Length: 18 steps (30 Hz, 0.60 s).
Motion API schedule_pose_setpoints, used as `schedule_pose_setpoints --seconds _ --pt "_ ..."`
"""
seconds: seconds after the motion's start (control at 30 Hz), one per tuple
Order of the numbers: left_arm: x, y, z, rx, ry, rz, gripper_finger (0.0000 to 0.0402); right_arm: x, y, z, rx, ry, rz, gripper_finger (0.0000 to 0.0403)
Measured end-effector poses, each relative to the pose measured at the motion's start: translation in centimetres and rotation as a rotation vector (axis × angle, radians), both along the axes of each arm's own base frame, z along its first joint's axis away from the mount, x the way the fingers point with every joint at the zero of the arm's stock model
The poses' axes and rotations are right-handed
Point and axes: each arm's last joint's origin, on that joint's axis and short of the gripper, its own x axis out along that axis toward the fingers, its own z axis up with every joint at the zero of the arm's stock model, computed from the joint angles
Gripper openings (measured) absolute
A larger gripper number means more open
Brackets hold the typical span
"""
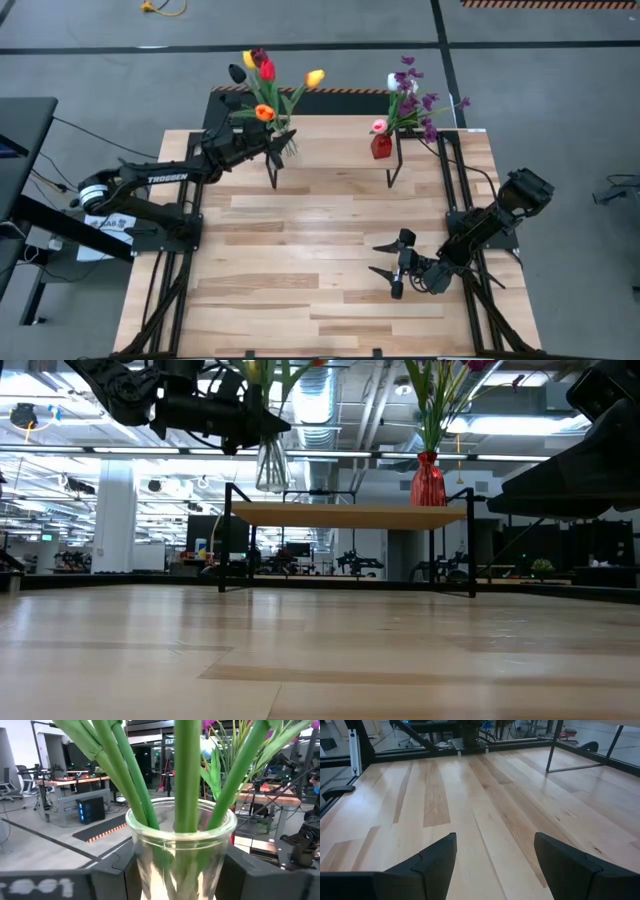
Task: Pick and place flowers into a vace then onto a shelf
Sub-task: Put the transparent vase with flowers on the shelf
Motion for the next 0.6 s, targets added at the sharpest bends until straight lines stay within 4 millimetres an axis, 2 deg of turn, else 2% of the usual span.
schedule_pose_setpoints --seconds 0.17,0.27,0.4,0.6 --pt "-0.1 0.4 -0.2 -0.003 0.011 0.009 0.0165 0.0 0.0 0.0 0.000 0.000 0.000 0.0260" --pt "0.2 0.7 -0.9 -0.018 0.034 0.015 0.0170 0.0 0.0 0.0 0.000 0.000 0.000 0.0260" --pt "0.8 1.1 -1.9 -0.028 0.052 0.018 0.0158 0.0 0.0 0.0 0.000 0.000 0.000 0.0260" --pt "1.2 1.5 -2.5 -0.024 0.041 0.041 0.0167 0.0 0.0 0.0 0.001 -0.001 0.000 0.0260"
